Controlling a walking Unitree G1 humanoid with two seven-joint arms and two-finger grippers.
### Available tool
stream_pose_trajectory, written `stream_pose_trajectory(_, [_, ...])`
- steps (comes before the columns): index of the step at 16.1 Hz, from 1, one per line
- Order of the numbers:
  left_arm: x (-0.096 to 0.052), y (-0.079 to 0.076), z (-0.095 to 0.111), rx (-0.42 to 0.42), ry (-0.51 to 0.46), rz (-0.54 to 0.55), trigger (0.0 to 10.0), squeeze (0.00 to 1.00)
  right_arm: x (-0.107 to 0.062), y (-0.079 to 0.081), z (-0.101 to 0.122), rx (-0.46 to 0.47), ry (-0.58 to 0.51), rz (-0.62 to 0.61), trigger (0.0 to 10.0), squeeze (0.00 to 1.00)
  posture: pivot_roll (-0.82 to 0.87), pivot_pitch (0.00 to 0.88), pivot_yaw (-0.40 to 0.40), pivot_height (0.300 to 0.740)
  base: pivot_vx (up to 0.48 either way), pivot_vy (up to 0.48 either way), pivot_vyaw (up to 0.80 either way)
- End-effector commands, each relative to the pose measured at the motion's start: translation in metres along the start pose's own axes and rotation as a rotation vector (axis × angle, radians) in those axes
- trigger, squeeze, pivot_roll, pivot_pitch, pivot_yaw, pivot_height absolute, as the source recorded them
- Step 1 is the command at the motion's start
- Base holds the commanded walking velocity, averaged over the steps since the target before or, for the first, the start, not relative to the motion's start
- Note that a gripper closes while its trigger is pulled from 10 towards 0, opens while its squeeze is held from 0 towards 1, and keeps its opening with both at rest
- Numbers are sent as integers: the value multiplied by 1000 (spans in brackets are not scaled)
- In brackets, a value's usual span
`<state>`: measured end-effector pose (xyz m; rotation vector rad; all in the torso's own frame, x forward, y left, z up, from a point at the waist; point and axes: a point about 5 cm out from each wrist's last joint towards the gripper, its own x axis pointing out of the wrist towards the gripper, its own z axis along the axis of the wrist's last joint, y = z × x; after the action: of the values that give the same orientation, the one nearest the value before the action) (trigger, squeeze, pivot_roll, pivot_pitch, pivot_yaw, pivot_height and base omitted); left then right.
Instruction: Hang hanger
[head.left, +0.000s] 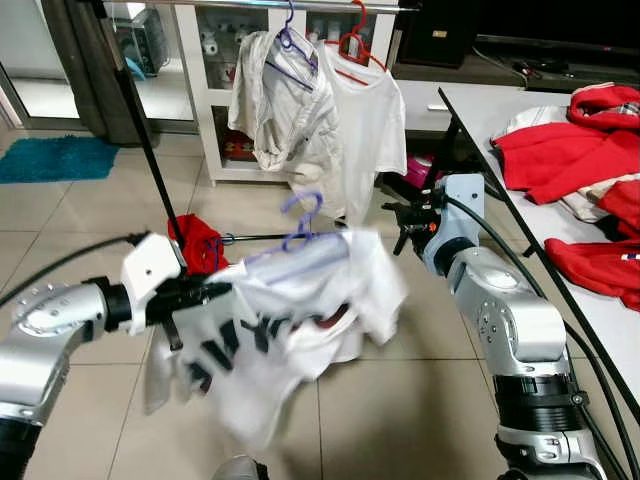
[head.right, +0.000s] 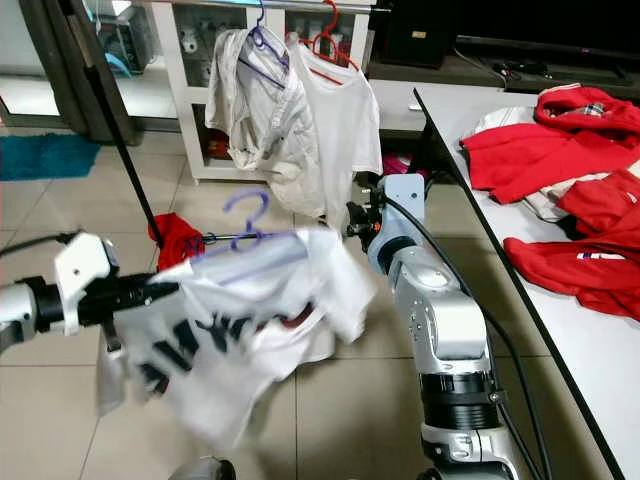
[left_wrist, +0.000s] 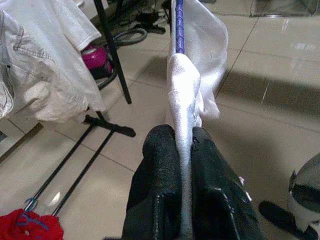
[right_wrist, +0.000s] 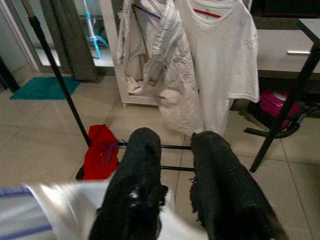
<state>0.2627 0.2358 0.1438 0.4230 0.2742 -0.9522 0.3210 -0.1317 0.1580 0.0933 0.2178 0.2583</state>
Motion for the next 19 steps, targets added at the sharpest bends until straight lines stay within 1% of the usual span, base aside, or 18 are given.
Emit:
stream_pose_trajectory(1, [0,2,7,41,-21,7,0,0,0,-5,10,6,-24,-12,0,0,-16,0,-36,740,0,0,0])
stream_pose_trajectory(2, [1,2,8,41,-32,10,0,0,0,-2,8,-3,-5,15,0,0,-18,0,-37,740,0,0,0])
stream_pose_trajectory(3, [1,3,9,45,-36,13,0,0,-2,6,1,-47,52,79,0,0,-18,0,-37,740,0,0,0])
stream_pose_trajectory(4, [1,4,9,47,-38,20,0,0,-4,11,-8,-100,100,107,0,0,-18,0,-37,740,0,0,0])
stream_pose_trajectory(5, [1,5,10,48,-43,24,0,0,-5,12,-16,-144,138,99,10000,0,-18,0,-37,740,0,0,0])
stream_pose_trajectory(6, [2,5,11,48,-48,28,0,0,-5,14,-20,-118,147,112,10000,0,-18,0,-37,740,0,0,0])
stream_pose_trajectory(7, [4,6,17,45,-79,42,0,0,-7,17,-29,-1,154,92,10000,1000,-13,1,-37,740,0,0,0])
stream_pose_trajectory(8, [5,6,18,44,-85,45,0,0,-8,18,-30,9,159,92,10000,1000,-13,1,-37,740,0,0,0])
stream_pose_trajectory(9, [8,5,20,33,-109,47,0,0,-10,23,-35,47,172,92,10000,1000,-14,2,-35,740,0,0,0])
stream_pose_trajectory(11, [11,3,22,29,-120,43,0,0,-11,26,-39,71,178,87,10000,1000,-14,2,-35,740,0,0,0])
stream_pose_trajectory(14, [14,0,22,17,-131,43,0,0,-8,26,-38,71,153,36,10000,1000,-14,3,-34,740,0,0,0])
stream_pose_trajectory(15, [16,-2,23,10,-140,38,0,0,-4,27,-34,104,125,27,10000,1000,-14,3,-34,740,0,0,0])
stream_pose_trajectory(18, [18,-6,26,-2,-170,26,0,0,1,30,-37,75,151,14,10000,1000,-12,0,-42,740,0,0,0])
stream_pose_trajectory(19, [20,-9,29,-7,-186,12,0,0,2,31,-40,60,168,6,10000,808,-12,0,-43,740,0,0,0])
